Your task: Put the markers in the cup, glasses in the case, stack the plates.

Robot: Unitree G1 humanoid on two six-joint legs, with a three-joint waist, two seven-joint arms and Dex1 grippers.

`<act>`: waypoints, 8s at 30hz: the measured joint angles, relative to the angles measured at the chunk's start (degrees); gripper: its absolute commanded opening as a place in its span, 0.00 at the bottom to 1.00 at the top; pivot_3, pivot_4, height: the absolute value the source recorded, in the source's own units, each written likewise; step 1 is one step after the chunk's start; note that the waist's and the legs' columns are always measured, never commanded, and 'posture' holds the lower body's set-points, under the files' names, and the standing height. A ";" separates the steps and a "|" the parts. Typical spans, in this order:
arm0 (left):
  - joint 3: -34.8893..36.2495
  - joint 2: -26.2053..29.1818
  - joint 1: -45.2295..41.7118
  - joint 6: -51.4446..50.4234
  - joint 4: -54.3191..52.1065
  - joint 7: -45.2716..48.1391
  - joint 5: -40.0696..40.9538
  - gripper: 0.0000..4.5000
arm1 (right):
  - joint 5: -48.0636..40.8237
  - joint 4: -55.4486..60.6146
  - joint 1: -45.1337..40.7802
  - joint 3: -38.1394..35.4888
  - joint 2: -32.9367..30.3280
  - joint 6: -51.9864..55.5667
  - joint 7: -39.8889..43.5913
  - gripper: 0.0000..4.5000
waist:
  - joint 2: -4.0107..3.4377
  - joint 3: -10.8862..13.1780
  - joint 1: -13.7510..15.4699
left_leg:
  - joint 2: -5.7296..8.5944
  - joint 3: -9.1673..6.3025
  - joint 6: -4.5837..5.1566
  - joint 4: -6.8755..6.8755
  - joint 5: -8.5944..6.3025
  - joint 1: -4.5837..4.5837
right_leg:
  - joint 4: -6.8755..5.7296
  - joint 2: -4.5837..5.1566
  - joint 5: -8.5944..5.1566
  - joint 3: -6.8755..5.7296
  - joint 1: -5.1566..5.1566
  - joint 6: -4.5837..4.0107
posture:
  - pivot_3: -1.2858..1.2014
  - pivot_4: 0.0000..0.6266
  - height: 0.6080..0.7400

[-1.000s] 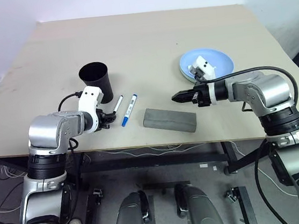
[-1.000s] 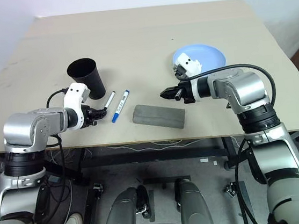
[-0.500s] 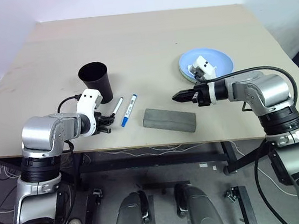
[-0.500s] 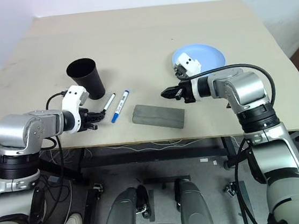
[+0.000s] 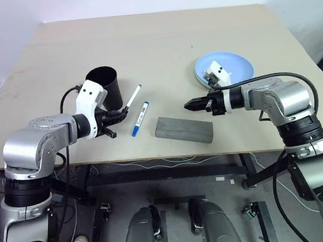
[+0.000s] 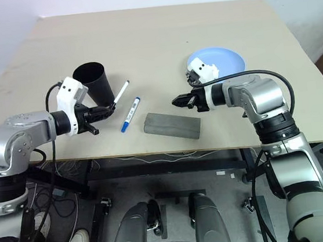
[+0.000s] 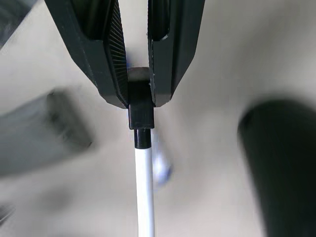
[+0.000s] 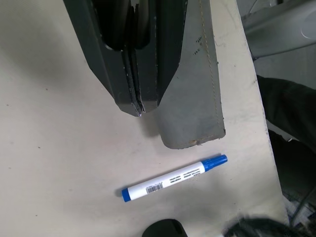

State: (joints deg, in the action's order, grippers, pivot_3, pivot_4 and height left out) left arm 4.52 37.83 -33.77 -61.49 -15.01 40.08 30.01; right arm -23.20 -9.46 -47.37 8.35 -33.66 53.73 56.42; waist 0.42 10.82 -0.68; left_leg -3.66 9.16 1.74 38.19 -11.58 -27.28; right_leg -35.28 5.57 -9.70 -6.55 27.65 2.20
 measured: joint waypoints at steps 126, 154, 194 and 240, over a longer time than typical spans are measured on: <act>-14.89 -14.43 -16.58 -21.85 15.61 -23.66 -9.77 1.00 | -6.27 6.37 3.82 -11.18 -4.58 -7.93 -4.45 0.77 | 0.03 0.02 0.03 | 0.02 -0.07 0.02 0.04 0.02 0.12 | 0.07 -0.09 0.06 -0.08 -0.24 0.09 | 0.52 0.24 0.77; -10.51 -18.79 -18.77 -29.33 18.61 -25.52 -11.27 0.72 | -4.54 4.59 3.73 -10.53 -4.58 -7.97 -5.10 0.78 | 0.03 0.02 -0.07 | 0.01 -0.08 0.02 0.05 0.02 0.28 | 0.02 -0.10 0.06 -0.07 -0.36 0.09 | 0.52 0.24 0.77; -11.46 -5.55 -10.09 29.46 2.99 -7.89 -15.55 0.06 | -4.72 5.31 4.07 -9.50 -3.40 -10.65 -4.19 0.78 | 0.01 0.03 0.03 | 0.04 -0.06 0.03 0.02 0.01 0.10 | 0.09 -0.07 0.06 -0.07 -0.23 0.09 | 0.52 0.24 0.77; 8.61 -9.78 0.43 59.18 25.40 -12.64 -14.11 0.06 | -9.01 7.50 4.17 -11.24 -2.67 -12.94 -0.42 0.78 | 0.02 0.03 0.07 | 0.00 -0.05 0.03 0.05 0.01 0.14 | 0.08 -0.08 0.09 -0.09 -0.27 0.14 | 0.52 0.24 0.77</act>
State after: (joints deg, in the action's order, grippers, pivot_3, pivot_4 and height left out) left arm 13.13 28.06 -33.34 -2.31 10.39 27.45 15.90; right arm -32.20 -1.96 -43.20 -2.89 -36.34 40.79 56.00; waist 0.44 10.85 -0.61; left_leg -3.66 9.11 1.78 38.25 -11.58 -27.14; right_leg -35.19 5.48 -9.61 -6.64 27.37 2.34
